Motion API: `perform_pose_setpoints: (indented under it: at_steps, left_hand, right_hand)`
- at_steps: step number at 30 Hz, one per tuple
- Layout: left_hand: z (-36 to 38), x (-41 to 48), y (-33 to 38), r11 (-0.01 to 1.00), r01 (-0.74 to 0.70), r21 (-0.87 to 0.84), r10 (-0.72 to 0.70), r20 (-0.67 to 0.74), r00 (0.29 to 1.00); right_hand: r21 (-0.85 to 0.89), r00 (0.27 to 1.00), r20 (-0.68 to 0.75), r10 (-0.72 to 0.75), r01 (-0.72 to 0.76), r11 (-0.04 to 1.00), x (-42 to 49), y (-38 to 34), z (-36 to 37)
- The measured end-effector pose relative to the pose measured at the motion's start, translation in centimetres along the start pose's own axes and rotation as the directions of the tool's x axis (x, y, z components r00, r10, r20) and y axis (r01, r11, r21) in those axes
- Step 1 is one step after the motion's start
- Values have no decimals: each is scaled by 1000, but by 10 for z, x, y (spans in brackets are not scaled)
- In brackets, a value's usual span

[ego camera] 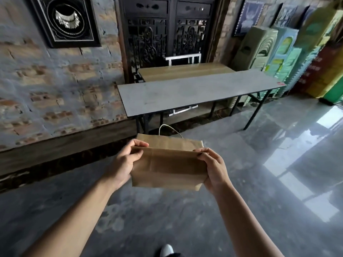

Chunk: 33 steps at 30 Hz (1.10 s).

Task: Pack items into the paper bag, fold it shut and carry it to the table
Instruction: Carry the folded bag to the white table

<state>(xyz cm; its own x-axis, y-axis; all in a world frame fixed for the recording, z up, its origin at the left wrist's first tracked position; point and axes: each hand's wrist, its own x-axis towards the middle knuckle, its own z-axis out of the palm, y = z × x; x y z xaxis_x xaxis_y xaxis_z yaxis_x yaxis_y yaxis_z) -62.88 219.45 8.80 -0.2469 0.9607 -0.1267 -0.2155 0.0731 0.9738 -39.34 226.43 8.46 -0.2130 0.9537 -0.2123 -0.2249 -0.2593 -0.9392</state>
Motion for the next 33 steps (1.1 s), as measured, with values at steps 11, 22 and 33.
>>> perform_pose_setpoints:
  at_steps: [11,22,33]
  left_hand:
    - [9,239,2,995,-14,101,28,-140,990]
    - [-27,549,17,995,73,72,-54,-233,971]
    - [-47,671,12,978,196,68,-156,-382,911]
  right_hand:
    - [-61,999,21,33,-32,998,267,-26,18]
    - [-108,985,55,166,-160,981,587,-46,75]
    - [-269,933,94,347,-311,911,727,-39,103]
